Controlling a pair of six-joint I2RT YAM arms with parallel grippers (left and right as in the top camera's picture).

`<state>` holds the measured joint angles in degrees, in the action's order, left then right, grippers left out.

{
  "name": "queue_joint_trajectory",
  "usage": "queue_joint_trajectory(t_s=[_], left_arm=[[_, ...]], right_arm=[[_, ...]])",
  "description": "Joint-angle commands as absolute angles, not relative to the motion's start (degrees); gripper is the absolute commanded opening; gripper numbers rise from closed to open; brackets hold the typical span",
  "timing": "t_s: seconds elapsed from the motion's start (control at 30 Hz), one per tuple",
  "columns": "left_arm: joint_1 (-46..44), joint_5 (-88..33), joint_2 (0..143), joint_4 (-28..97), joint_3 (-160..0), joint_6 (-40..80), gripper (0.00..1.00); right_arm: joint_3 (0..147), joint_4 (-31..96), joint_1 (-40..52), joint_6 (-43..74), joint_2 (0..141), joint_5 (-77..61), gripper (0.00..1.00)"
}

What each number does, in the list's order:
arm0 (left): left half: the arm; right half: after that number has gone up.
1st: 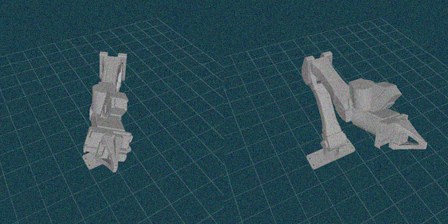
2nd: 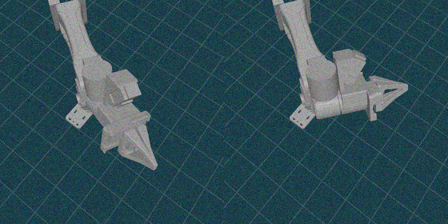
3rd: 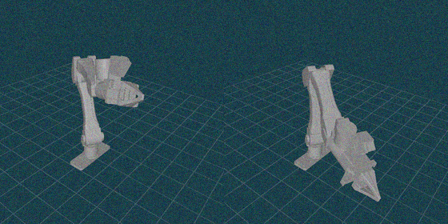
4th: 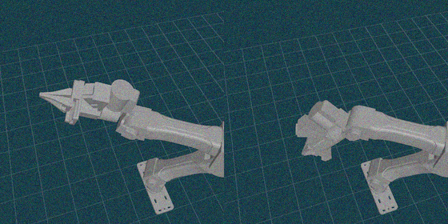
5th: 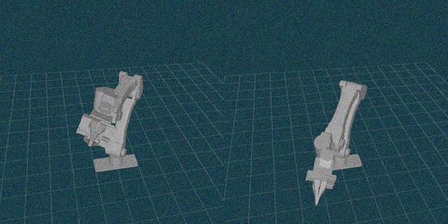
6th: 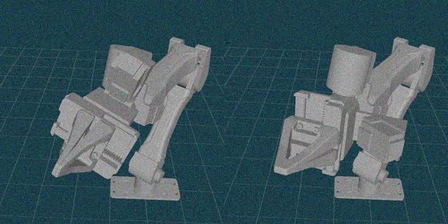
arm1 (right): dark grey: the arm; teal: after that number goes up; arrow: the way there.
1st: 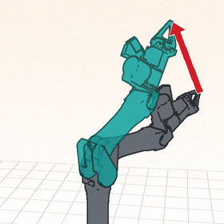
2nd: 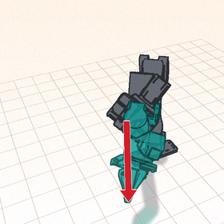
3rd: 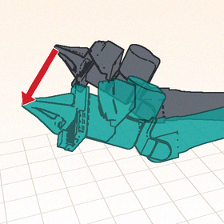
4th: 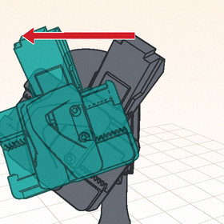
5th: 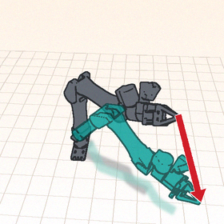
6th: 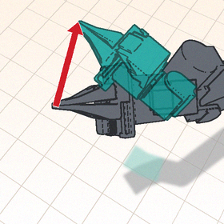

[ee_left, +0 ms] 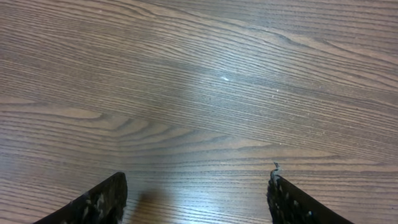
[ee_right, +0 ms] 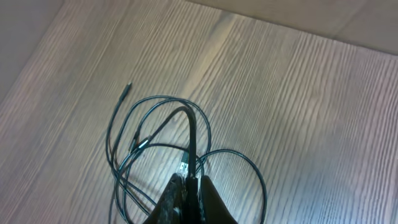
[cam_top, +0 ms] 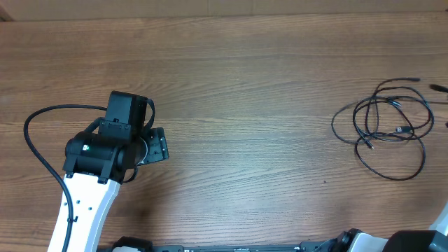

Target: Untangle cables

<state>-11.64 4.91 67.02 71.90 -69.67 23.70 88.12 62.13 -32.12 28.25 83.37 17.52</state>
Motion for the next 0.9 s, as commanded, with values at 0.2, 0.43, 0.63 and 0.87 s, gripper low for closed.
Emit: queue_joint_trajectory(t_s=[0.2, 0.43, 0.63, 0.87], left_arm=[[-12.1, 4.4, 67.1, 71.5, -69.5, 24.4, 0.72], [-12.1, 5.0, 67.1, 70.6, -69.5, 23.5, 0.72], [-12.0, 8.6, 67.2, 64.1, -69.5, 20.1, 0.87], [-12.0, 9.2, 71.8, 67.7, -69.5, 20.2, 0.97]], right_arm=[[89.2, 60.4, -31.0, 24.5, 85.0, 6.8, 0.55], [89.2, 63.5, -28.8, 17.3, 85.0, -2.1, 0.77], [89.2, 67.5, -23.5, 4.5, 85.0, -21.3, 0.86], [89.1, 78.1, -9.9, 2.5, 85.0, -13.2, 1.0]])
